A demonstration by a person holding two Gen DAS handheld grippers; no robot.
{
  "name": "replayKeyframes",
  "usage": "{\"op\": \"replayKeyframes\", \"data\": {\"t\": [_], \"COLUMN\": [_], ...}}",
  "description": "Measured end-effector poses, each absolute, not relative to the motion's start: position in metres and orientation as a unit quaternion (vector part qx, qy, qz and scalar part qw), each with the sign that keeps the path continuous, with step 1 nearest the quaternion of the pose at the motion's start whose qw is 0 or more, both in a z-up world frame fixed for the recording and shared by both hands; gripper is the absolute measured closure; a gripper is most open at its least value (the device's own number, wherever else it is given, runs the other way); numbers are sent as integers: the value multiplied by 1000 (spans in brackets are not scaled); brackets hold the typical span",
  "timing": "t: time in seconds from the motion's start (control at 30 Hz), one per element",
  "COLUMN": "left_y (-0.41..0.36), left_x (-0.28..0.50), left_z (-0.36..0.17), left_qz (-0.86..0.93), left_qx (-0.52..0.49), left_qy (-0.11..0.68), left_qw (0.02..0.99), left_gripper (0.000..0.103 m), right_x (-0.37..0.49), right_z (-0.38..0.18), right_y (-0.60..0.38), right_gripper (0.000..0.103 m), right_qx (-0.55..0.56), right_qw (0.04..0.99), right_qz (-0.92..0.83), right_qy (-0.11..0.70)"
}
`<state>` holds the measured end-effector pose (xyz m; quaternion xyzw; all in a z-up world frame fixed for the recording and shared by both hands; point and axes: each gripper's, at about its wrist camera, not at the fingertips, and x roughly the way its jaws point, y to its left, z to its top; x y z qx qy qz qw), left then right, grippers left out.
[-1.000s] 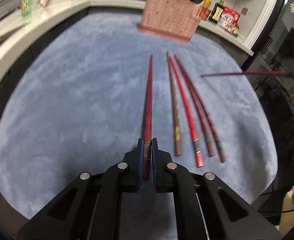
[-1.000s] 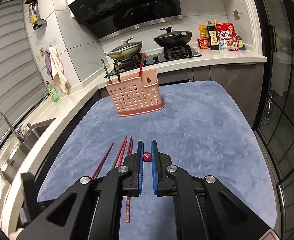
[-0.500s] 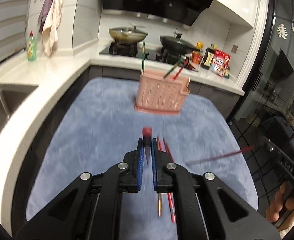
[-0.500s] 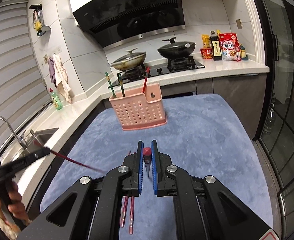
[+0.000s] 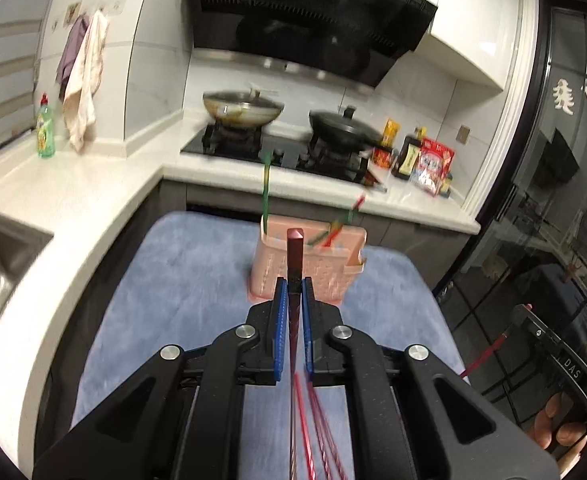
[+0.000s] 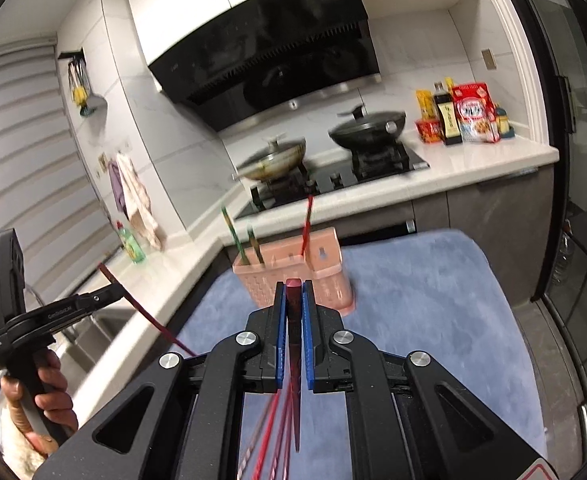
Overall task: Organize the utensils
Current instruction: 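Lift both held chopsticks and carry them toward the pink holder, then lower both chopsticks into the pink holder and open both tools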
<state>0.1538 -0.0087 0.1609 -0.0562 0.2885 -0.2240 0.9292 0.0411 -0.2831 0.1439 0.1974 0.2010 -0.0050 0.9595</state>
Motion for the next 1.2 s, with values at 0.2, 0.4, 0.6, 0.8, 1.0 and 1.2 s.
{"op": "replayKeyframes", "data": {"t": [0.2, 0.4, 0.6, 0.8, 1.0, 1.2], "left_y": [-21, -40, -54, -68, -74, -77], "left_x": [197, 242, 280, 316, 334, 343], "left_z": [216, 254, 261, 236, 199, 168], "left_qz": [-209, -190, -178, -171, -178, -182], "left_qx": [-79, -89, -90, -84, -87, -89], "left_qy": [225, 171, 146, 163, 184, 209], "left_qw": [948, 963, 969, 968, 963, 957], "left_gripper": [96, 96, 96, 96, 96, 96], "right_x": [91, 151, 203, 241, 265, 279], "right_z": [189, 224, 236, 220, 186, 151], "right_y": [-303, -316, -314, -309, -310, -309], "right_gripper": [96, 96, 96, 96, 96, 95], "right_qx": [206, 217, 208, 200, 213, 219], "right_qw": [968, 971, 975, 975, 969, 962], "right_qz": [-2, -4, -8, -11, -13, -17], "right_qy": [146, 97, 77, 93, 127, 163]}}
